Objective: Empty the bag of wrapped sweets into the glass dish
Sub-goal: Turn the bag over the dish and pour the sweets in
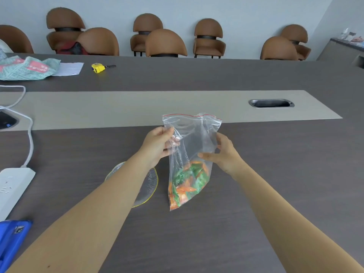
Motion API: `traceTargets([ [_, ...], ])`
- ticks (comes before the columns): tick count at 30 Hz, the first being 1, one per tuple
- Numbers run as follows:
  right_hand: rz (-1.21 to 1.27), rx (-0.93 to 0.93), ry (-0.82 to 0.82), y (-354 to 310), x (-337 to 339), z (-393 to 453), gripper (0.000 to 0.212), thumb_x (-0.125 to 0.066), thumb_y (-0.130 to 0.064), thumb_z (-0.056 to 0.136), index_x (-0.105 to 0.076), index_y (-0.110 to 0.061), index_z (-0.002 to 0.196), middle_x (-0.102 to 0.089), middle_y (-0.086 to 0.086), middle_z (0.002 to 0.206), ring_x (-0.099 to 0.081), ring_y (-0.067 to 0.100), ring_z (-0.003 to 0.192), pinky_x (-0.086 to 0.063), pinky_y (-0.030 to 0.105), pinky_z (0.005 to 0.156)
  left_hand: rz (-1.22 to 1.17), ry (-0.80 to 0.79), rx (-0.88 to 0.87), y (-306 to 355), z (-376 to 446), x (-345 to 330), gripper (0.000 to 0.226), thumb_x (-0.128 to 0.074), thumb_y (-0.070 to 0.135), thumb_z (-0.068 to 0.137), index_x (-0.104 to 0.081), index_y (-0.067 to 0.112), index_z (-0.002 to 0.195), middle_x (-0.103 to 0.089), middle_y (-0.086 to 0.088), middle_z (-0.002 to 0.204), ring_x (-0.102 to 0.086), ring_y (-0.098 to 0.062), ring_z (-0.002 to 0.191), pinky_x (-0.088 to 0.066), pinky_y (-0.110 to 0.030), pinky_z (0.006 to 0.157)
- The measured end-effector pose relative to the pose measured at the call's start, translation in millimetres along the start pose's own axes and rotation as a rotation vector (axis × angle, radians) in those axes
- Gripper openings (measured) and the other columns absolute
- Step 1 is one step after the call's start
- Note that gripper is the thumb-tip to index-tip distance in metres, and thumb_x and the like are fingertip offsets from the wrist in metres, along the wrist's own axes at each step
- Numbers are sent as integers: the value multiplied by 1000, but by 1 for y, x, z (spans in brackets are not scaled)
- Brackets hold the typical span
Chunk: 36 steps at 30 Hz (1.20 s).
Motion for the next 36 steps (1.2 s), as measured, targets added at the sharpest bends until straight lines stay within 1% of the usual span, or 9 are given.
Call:
traceTargets([
  [3, -9, -61, -15, 10, -6, 4, 56, -68, -18, 76, -43, -5, 125, -50, 5, 117, -48, 18, 109, -39, 26, 90, -47, 1, 18, -4, 1, 3, 16, -50, 21, 92, -54, 18, 77, -46, -1, 74, -54, -17, 73, -50, -35, 80],
  [5, -82, -31, 23, 9, -4, 6, 13, -62, -17, 81, -57, -7, 87, -50, 0, 77, -45, 13, 69, -36, 22, 63, -37, 24, 7, -10, 1, 5, 13, -49, 22, 92, -54, 16, 81, -52, -1, 84, -55, -13, 76, -49, -31, 78],
  [9, -122, 28, 78, 8, -1, 8, 29, -56, -13, 84, -42, -8, 59, -34, -1, 54, -28, 12, 51, -24, 25, 50, 197, 75, 2, -39, -8, 9, 39, -56, 24, 88, -51, 11, 124, -52, 4, 115, -51, -12, 108, -37, -26, 92],
  [16, -174, 60, 65, 4, -6, 1, 39, -57, -20, 85, -37, -16, 51, -42, 1, 54, -36, 13, 52, -30, 25, 52, 233, 111, 132, -68, -21, 10, 28, -51, 36, 89, -64, 12, 94, -66, -13, 117, -57, -27, 117, -36, -31, 101],
  [20, -140, 54, 15, -3, -22, -7, 41, -59, -20, 83, -36, -14, 49, -41, 2, 51, -36, 14, 49, -31, 27, 51, 173, 212, 193, -68, -40, 33, 37, -49, 40, 89, -60, 8, 75, -57, 0, 73, -58, -24, 85, -48, -34, 84],
  [27, -190, -123, -160, 7, -92, -26, 48, -55, -13, 82, -25, -14, 45, -30, 3, 51, -32, 18, 47, -27, 26, 48, 169, 258, 415, -95, -79, 97, 43, -44, 36, 93, -41, 13, 58, -44, -1, 50, -47, -7, 19, -32, -26, 57],
  [30, -172, -185, -226, 15, -123, -33, 44, -55, -19, 83, -34, -7, 47, -35, 4, 57, -35, 18, 50, -29, 25, 50, 201, 288, 454, -102, -86, 124, 43, -43, 31, 94, -39, 12, 57, -44, 2, 38, -45, -6, 17, -23, -21, 42],
  [33, -25, -202, -307, 18, -139, -40, 50, -59, -32, 82, -55, 15, 96, -52, 9, 82, -50, 23, 74, -41, 31, 71, 201, 315, 461, -108, -87, 144, 40, -42, 28, 95, -40, 11, 60, -47, 2, 23, -51, -6, 20, -25, -16, 36],
  [36, -19, -192, -481, 23, -143, -55, 51, -67, -31, 70, -58, -7, 114, -62, 8, 117, -57, 23, 110, -41, 34, 98, 113, 338, 480, -110, -82, 153, 28, -44, 24, 95, -49, 4, 76, -57, -6, 49, -53, -9, 22, -40, -22, 43],
])
Point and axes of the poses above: each hand's wrist, its own z-axis towards the middle knuckle, its own x-axis out of the back of the hand, y = z × x, the point moved 4 cm from there along z, towards the middle knuckle
